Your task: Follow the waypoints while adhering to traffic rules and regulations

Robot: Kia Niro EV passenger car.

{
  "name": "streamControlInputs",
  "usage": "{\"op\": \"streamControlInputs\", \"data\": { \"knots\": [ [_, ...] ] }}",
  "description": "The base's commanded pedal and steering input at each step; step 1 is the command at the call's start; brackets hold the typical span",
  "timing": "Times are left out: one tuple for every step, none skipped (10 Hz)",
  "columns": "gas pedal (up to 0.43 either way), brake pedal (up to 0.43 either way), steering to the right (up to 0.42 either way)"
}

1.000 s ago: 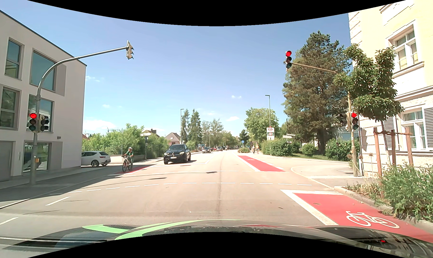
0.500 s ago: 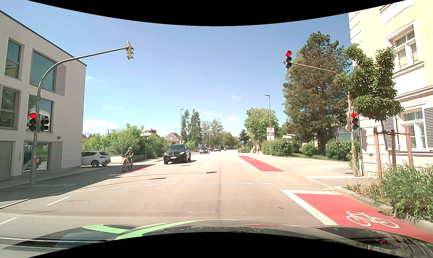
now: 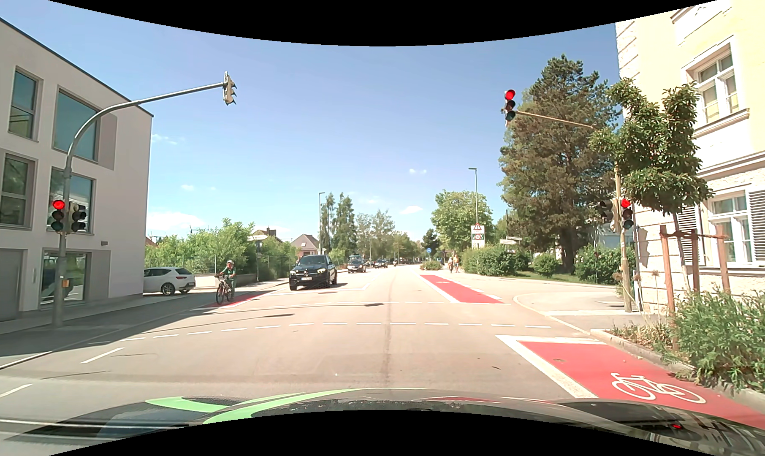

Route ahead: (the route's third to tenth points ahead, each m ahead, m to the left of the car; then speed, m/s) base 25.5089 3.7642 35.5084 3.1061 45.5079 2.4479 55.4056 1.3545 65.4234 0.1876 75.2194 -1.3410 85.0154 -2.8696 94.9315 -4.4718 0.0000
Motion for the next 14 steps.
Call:
{"op": "streamControlInputs", "data": {
  "knots": [
    [0.0, 0.299, -0.009],
    [0.0, 0.299, -0.009],
    [0.0, 0.299, -0.009],
    [0.0, 0.299, -0.009],
    [0.0, 0.299, -0.008],
    [0.0, 0.299, -0.008],
    [0.0, 0.299, -0.009],
    [0.0, 0.299, -0.008],
    [0.0, 0.299, -0.009],
    [0.0, 0.299, -0.008],
    [0.0, 0.299, -0.009],
    [0.0, 0.22, -0.008],
    [0.0, 0.0, -0.009],
    [0.0, 0.0, -0.009]
  ]
}}
